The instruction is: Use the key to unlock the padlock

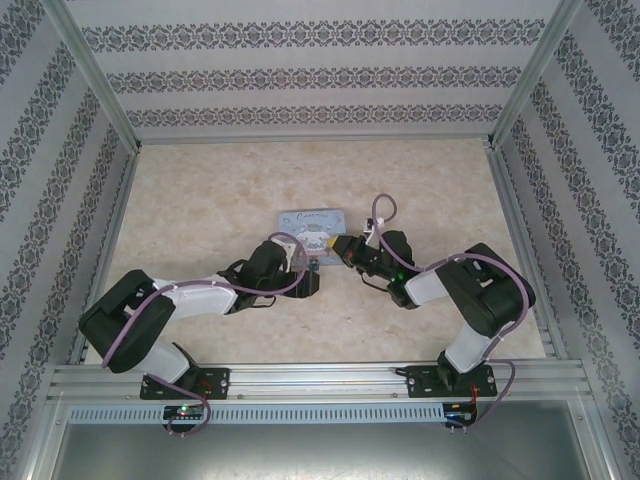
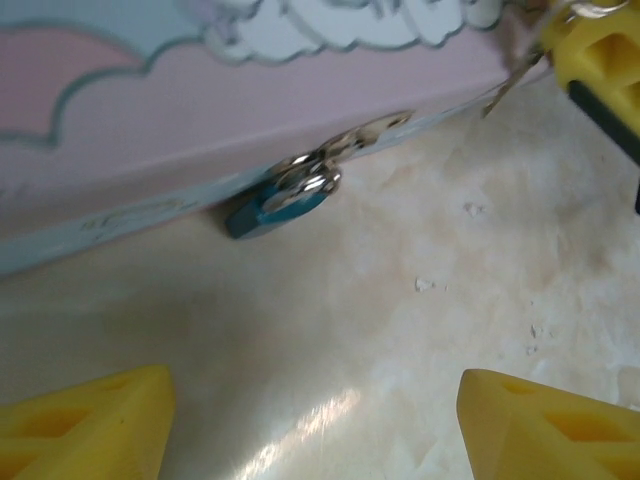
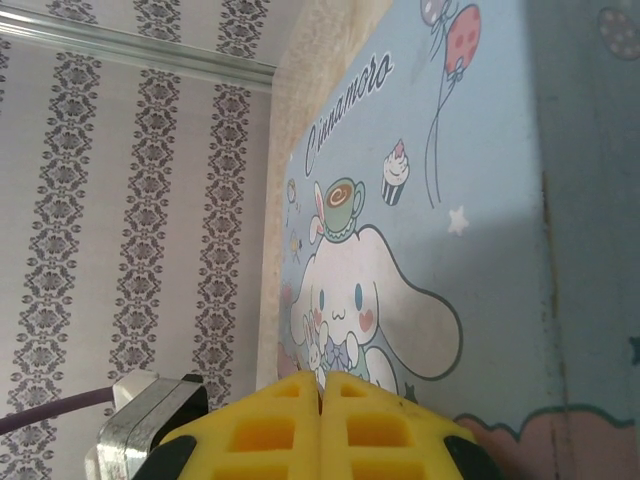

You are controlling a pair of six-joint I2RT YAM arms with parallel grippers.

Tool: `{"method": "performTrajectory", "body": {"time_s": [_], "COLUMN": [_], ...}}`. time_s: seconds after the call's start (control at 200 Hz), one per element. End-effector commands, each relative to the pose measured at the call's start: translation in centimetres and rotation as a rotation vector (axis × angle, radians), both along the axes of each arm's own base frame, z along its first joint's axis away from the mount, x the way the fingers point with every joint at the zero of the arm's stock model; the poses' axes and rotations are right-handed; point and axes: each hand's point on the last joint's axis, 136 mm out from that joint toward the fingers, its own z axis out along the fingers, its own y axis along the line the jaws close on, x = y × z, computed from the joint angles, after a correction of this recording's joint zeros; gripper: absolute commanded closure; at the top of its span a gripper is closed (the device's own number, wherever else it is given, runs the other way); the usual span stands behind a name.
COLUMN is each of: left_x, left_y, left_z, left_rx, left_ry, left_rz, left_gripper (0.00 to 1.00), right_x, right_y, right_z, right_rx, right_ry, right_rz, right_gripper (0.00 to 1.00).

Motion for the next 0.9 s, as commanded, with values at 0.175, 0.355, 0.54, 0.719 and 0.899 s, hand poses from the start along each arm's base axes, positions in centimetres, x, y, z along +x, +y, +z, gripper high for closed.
{"method": "performTrajectory", "body": {"time_s": [0.175, 0.355, 0.54, 0.719, 0.899], "left_x": [3.0, 3.9, 4.5, 4.8, 4.9], "left_y": [-1.5, -1.0, -0.2, -0.2, -0.5], "left_z": [1.4, 0.3, -0.2, -0.5, -1.0], "left_rx": [0.013, 0.059, 0.093, 0.099, 0.092], "left_ry": [-0.171, -0.192, -0.220, -0.230, -0.225], "left_rz": [-0.008, 0.018, 0.053, 0.058, 0.055], "left_gripper": [0.27, 0.29, 0.30, 0.30, 0.30], "right_x": [2.1, 2.3, 2.4, 2.3, 2.3], "right_y": [-0.2, -0.2, -0.3, -0.3, -0.2], "right_z": [-0.7, -0.9, -1.0, -1.1, -1.2], "right_rx": [-0.003, 0.000, 0.001, 0.002, 0.001], "right_ry": [-0.011, -0.005, -0.001, 0.004, 0.006], "right_rz": [-0.022, -0.024, -0.026, -0.022, -0.021], "right_gripper": [1.00, 1.00, 1.00, 1.00, 1.00]}}
